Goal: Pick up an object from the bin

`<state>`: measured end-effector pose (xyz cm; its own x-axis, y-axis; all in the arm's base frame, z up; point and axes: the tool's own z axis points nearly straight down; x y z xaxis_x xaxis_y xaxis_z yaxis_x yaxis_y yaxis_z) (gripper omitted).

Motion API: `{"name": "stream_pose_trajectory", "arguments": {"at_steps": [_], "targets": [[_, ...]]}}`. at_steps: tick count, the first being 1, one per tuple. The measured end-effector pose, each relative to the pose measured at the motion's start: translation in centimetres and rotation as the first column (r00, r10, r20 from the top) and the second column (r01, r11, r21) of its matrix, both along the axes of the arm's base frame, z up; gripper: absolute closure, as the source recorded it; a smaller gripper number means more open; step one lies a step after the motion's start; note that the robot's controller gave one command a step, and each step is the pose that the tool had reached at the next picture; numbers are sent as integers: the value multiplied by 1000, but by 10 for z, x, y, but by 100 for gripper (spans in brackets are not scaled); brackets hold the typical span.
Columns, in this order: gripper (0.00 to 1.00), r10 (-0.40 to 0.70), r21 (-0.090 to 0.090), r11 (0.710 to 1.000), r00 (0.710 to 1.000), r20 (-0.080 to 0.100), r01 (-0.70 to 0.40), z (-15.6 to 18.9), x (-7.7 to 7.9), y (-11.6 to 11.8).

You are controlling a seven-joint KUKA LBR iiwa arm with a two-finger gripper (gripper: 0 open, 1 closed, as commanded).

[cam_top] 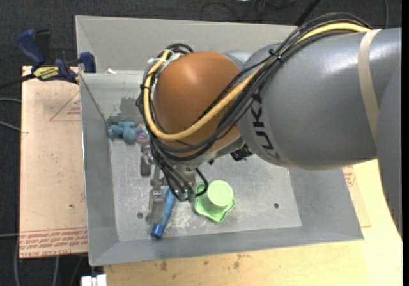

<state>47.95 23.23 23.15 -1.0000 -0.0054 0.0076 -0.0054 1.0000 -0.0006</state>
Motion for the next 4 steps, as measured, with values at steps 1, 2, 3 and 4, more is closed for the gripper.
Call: {"name": "stream_pose_trajectory", "arguments": {"at_steps": [1, 2, 3, 4], "targets": [[0, -295, -3, 955, 955, 5, 295, -61, 22, -85], [0, -124, 3, 992, 992, 10, 124, -162, 48, -87], [100, -126, 2, 992, 992, 8, 126, -161, 48, -88], [100, -74, 3, 997, 997, 16, 74, 22, 45, -106]]}}
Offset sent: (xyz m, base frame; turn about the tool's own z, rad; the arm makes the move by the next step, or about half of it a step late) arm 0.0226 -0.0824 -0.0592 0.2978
